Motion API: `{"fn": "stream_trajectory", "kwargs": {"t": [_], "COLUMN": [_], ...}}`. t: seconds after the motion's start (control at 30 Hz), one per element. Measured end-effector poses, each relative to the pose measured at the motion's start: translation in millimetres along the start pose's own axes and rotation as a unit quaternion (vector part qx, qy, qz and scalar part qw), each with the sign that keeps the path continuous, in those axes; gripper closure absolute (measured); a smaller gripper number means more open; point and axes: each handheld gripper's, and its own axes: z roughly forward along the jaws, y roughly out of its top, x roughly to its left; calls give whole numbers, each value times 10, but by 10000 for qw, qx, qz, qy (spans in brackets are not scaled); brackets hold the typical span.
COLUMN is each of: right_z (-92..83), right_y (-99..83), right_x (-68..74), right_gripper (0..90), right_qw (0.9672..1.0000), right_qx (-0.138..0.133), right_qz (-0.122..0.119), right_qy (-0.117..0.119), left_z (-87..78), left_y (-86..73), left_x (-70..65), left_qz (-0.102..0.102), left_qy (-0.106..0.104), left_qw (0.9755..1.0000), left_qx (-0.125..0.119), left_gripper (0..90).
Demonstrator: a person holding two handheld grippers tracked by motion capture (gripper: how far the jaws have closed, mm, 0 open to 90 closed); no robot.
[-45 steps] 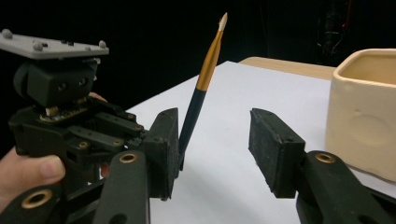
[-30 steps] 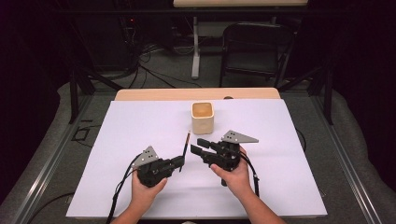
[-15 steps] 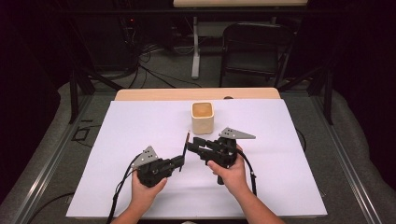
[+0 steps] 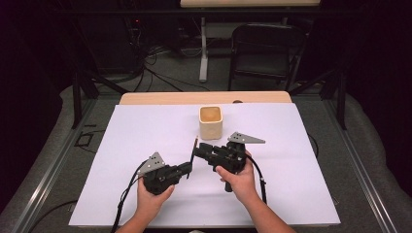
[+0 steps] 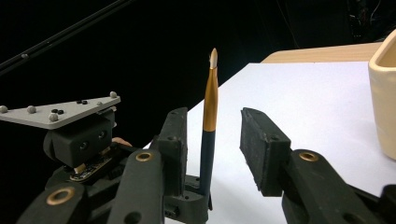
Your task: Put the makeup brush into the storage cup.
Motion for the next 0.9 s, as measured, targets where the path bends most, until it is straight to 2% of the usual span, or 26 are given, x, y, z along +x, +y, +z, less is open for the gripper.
{"fn": "stream_trajectory", "kwargs": {"t": [0.13,0.17,0.4,0.43,0.57,0.77,0.9], "right_z": [2,4,14,14,17,21,19], "right_y": [0,-1,-8,-8,-11,-14,-13], "right_x": [1,4,9,9,10,13,14], "right_gripper": [635,637,657,661,673,695,719], "right_qw": [10000,10000,10000,10000,10000,10000,10000], "right_qx": [2,-2,12,14,30,61,46], "right_qz": [27,47,54,48,19,9,46], "right_qy": [19,29,53,50,45,36,54], "left_z": [4,4,14,18,23,23,20], "left_y": [-2,-3,-8,-10,-12,-12,-12], "left_x": [-3,3,-8,-15,-16,-23,-24], "left_qz": [5,9,17,18,29,26,40], "left_qy": [-36,-110,-135,-72,-146,-96,-155], "left_qw": [10000,9999,9999,10000,9999,9999,9999], "left_qx": [9,16,31,22,49,28,50], "left_gripper": [838,838,838,838,838,838,838]}}
